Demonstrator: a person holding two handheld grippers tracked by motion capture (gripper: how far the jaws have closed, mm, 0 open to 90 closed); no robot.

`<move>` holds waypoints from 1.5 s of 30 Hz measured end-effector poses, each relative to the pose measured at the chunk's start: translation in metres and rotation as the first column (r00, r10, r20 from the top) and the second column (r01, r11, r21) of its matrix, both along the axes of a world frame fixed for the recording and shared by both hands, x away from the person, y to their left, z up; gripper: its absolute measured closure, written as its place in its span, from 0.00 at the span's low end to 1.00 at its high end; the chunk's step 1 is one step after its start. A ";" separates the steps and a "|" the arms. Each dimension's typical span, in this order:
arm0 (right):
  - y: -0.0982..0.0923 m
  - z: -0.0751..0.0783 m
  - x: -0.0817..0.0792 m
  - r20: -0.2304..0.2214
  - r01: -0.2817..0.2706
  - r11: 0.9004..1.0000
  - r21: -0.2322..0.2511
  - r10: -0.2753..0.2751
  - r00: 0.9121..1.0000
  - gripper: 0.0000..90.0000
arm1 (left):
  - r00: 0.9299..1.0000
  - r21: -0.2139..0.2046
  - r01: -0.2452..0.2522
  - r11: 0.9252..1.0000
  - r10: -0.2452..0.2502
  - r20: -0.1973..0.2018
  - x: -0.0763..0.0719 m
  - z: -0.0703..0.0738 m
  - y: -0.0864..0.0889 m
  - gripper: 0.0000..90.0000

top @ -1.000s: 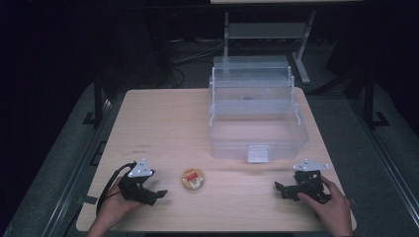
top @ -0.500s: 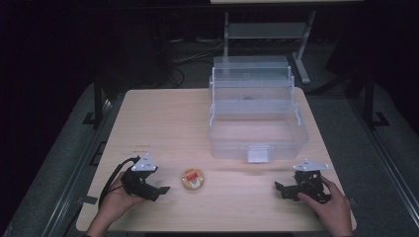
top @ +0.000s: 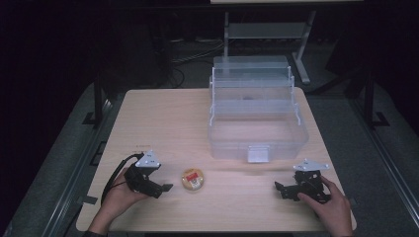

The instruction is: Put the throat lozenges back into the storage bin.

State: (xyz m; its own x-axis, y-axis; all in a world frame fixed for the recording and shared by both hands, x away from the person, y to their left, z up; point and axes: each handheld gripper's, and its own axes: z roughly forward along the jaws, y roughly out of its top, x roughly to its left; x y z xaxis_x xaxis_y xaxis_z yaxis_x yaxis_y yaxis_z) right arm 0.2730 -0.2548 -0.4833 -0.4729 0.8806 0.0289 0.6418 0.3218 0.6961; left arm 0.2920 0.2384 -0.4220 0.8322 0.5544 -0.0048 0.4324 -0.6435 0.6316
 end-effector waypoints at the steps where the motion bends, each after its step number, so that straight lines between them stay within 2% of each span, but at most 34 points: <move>1: 0.000 0.000 0.000 0.000 0.000 1.000 0.000 0.000 1.000 0.00 | 1.000 0.002 0.004 1.000 -0.004 0.001 0.000 0.000 0.000 0.14; 9: 0.000 0.000 0.000 0.000 0.000 1.000 0.000 0.000 1.000 0.00 | 1.000 0.013 0.028 1.000 -0.028 -0.005 0.003 0.001 -0.009 0.14; 18: 0.000 0.000 0.000 0.000 0.000 1.000 0.000 0.000 1.000 0.00 | 0.999 0.004 0.049 0.999 -0.049 -0.004 0.006 0.003 -0.022 0.14; 43: 0.000 0.000 0.000 0.000 0.000 1.000 0.000 0.000 1.000 0.00 | 0.993 0.020 0.119 0.993 -0.119 -0.018 0.015 0.005 -0.053 0.14; 45: 0.000 0.000 0.000 0.000 0.000 1.000 0.000 0.000 1.000 0.00 | 0.992 0.036 0.126 0.991 -0.126 -0.020 0.017 0.006 -0.056 0.14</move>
State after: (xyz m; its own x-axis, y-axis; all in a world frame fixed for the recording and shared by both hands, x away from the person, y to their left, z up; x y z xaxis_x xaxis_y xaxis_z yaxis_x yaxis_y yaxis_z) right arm 0.2730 -0.2548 -0.4833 -0.4729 0.8807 0.0287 0.6420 0.3220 0.6958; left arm 0.3086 0.1824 -0.4161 0.8955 0.4451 -0.0018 0.3572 -0.7162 0.5995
